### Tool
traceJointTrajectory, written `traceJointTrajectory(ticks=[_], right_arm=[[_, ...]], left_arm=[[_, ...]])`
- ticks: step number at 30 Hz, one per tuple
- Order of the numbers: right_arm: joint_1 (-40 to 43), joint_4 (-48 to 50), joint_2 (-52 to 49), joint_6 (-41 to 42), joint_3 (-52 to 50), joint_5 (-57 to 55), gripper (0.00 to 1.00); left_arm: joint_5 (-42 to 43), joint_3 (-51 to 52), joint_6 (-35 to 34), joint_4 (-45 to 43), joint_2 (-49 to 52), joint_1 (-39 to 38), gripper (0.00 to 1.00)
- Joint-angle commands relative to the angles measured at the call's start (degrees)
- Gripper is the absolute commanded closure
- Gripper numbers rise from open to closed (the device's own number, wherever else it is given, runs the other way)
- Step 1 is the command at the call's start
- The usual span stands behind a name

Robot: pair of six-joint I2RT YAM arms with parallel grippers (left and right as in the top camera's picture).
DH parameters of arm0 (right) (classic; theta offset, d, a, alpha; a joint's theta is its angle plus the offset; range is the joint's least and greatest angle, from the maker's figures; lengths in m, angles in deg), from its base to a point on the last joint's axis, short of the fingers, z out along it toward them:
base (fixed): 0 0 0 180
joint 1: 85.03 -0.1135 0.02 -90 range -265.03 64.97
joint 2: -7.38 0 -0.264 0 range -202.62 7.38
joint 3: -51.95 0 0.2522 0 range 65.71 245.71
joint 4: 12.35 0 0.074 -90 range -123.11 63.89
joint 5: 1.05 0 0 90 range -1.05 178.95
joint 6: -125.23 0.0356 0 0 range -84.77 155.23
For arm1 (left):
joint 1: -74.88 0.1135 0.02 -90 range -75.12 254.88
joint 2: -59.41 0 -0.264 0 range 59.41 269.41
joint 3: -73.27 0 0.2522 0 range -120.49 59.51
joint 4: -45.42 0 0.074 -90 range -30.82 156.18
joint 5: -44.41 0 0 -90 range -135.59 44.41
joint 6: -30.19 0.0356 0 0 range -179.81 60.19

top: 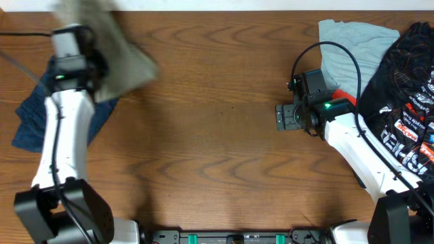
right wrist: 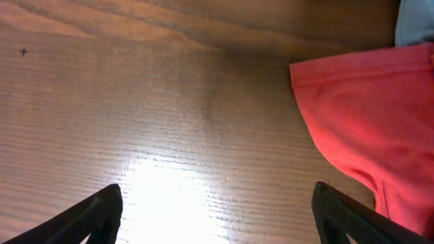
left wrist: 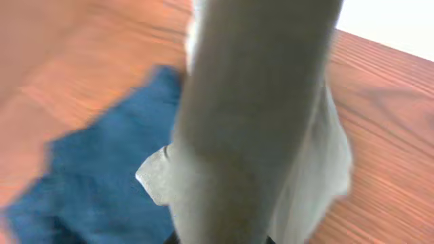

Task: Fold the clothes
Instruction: 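Carry the folded shorts left with the left gripper onto the navy garment, then release the shorts and pull the left gripper back right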

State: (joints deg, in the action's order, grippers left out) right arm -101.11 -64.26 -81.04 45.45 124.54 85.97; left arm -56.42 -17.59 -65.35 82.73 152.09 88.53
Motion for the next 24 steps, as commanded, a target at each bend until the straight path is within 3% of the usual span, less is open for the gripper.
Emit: traceJointTrajectory(ticks=[1, 11, 12, 13, 15, 19, 24], right_arm=[[0.48, -0.35, 0.61, 0.0, 0.85, 0.46, 0.12], [0.48, -0.46, 0.61, 0.0, 0.85, 0.44, 0.12], [0.48, -0.46, 0.61, 0.0, 0.85, 0.44, 0.13], [0.48, -0.48, 0.61, 0.0, 0.85, 0.44, 0.12], [0.48, -0.61, 0.61, 0.0, 0.85, 0.44, 0.12], [0.48, -0.9, 0.61, 0.0, 0.85, 0.44, 0.12], [0.48, -1.2, 0.61, 0.0, 0.85, 0.46, 0.12]], left_arm=[[-4.24, -0.57, 0.26, 0.46, 0.22, 5.7, 0.93], [-2.47, 0.39, -13.33, 9.57, 4.66, 15.5, 0.92], [-2.19, 0.39, -13.7, 10.54, 5.18, 15.76, 0.85], [-1.79, 0.39, -13.68, 11.5, 5.49, 15.93, 0.67], [-1.81, 0.39, -13.68, 13.11, 5.75, 15.96, 0.42], [-1.66, 0.37, -14.29, 15.32, 5.68, 15.96, 0.02], [-0.68, 0.37, -19.23, 18.67, 5.51, 15.72, 0.02]])
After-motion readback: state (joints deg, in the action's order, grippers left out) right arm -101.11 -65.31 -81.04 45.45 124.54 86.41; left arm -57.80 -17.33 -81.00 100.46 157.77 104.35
